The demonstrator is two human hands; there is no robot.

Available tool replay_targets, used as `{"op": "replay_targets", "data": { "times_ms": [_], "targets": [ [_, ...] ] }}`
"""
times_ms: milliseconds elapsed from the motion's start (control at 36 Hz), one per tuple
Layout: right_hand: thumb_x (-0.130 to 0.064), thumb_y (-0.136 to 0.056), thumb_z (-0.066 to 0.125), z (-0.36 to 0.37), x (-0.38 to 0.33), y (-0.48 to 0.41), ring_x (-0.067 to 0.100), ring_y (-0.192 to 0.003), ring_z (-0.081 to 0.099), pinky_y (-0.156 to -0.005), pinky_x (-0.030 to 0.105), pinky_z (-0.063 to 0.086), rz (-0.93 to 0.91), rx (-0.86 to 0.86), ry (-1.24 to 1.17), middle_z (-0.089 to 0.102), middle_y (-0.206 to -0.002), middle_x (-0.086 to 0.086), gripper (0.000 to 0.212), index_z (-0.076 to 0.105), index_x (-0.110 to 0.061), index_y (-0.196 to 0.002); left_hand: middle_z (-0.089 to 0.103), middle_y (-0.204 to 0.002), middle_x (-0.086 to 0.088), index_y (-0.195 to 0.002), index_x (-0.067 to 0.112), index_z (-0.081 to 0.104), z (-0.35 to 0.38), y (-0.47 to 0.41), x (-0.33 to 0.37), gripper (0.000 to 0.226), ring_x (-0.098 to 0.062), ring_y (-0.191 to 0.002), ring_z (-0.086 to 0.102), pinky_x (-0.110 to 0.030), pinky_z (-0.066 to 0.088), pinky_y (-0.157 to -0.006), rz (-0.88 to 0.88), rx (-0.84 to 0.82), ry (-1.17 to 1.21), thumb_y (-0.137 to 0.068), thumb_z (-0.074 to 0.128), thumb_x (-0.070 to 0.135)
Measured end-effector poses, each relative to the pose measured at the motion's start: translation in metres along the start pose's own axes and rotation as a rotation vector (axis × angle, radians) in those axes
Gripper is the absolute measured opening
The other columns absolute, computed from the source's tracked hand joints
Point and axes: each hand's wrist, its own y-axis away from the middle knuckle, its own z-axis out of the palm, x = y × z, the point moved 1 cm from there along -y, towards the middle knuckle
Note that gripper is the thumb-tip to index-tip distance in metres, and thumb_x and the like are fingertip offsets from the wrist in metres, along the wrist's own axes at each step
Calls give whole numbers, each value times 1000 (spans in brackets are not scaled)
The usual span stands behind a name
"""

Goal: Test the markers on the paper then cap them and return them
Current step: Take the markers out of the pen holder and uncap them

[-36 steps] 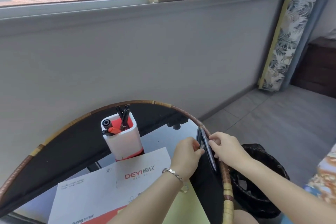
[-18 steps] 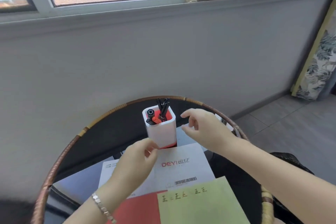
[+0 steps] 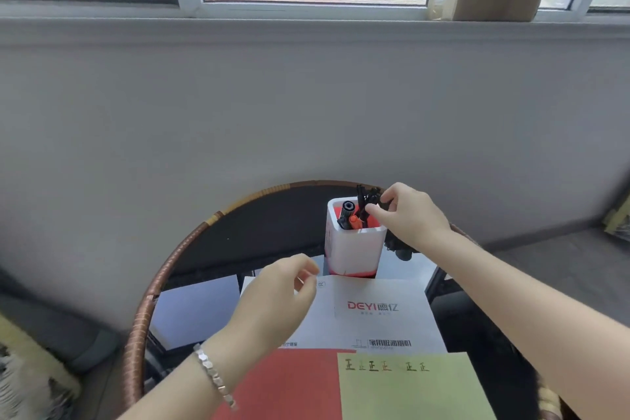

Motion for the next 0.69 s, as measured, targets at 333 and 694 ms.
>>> {"op": "replay_targets", "data": {
  "times_ms": [333, 694],
  "targets": [
    [-28, -88, 54, -11, -16, 0, 20, -74, 54, -63, 28, 41, -121, 74, -101, 57, -73, -3, 19, 63, -11, -91, 58, -93, 15, -106, 25, 58, -3, 6, 17, 20, -1, -82, 56, -28, 53, -75, 14, 1, 34, -94, 43, 21],
    [-29, -80, 61, -56, -13, 112, 5, -60, 55, -57, 7, 39, -605, 362, -196, 61, -70, -13, 14, 67, -18, -86, 55, -106, 20, -116, 36, 49, 22, 4, 83, 30, -4, -81, 56, -18, 49, -58, 511, 265, 28, -87, 48, 40]
  ]
}}
